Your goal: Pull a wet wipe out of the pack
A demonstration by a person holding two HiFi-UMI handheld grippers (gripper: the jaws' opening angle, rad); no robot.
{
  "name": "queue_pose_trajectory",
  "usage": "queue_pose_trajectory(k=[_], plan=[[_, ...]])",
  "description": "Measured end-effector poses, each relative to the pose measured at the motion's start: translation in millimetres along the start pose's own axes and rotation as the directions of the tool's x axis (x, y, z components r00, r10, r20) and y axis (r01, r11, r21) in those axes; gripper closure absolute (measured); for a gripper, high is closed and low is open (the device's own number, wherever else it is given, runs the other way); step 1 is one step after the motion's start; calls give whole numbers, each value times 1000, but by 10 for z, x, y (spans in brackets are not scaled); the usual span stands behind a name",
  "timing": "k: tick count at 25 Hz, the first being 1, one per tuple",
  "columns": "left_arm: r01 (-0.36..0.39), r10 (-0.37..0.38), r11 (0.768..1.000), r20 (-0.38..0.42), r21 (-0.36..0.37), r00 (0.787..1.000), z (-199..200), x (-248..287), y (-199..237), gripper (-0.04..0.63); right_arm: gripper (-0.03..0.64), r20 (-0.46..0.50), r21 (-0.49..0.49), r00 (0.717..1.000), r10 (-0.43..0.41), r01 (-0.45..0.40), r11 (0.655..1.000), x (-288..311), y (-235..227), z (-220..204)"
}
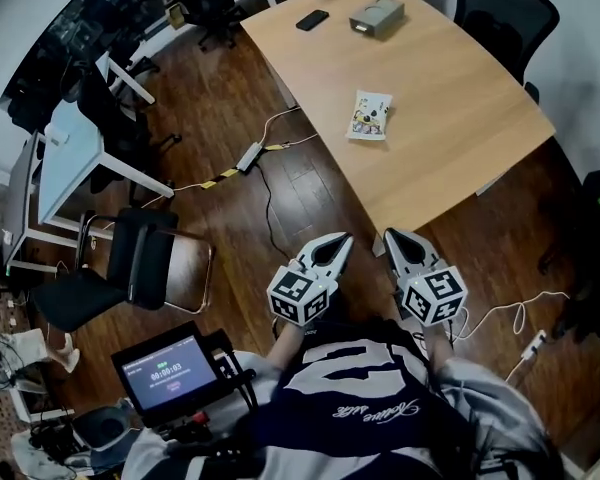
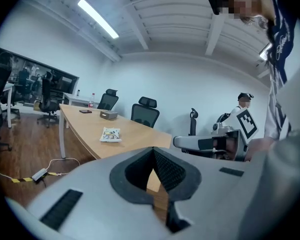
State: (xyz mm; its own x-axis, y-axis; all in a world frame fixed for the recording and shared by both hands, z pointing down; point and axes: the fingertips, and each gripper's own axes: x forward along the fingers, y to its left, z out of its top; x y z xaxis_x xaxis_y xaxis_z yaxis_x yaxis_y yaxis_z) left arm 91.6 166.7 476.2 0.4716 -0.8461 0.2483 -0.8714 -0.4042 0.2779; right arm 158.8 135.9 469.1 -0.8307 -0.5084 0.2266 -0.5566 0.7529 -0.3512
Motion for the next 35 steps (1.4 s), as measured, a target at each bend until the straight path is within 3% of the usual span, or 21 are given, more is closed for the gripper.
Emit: queue_pose_trajectory(k=[10, 15, 19, 28, 35], plan=[[56, -56, 998, 21, 1, 998, 627, 169, 1378, 594, 621, 29, 31, 994, -105, 104, 994, 1237, -18, 370], [108, -108, 993, 11, -41, 994, 731, 154, 1930, 594, 621, 36, 49, 977, -209, 207, 977, 1709, -89, 451], [107, -107, 991, 3, -80, 994, 712, 119, 2272, 594, 621, 23, 48, 968, -250, 248, 967, 1922, -122, 454], [147, -152, 974, -12, -173, 988, 661, 512, 2517, 594, 621, -21, 50, 961, -274, 275, 960, 2124, -395, 479], [167, -178, 973, -58, -157, 982, 697, 921, 2559, 594, 621, -48, 37, 963, -264, 265, 963, 2296, -829, 594]])
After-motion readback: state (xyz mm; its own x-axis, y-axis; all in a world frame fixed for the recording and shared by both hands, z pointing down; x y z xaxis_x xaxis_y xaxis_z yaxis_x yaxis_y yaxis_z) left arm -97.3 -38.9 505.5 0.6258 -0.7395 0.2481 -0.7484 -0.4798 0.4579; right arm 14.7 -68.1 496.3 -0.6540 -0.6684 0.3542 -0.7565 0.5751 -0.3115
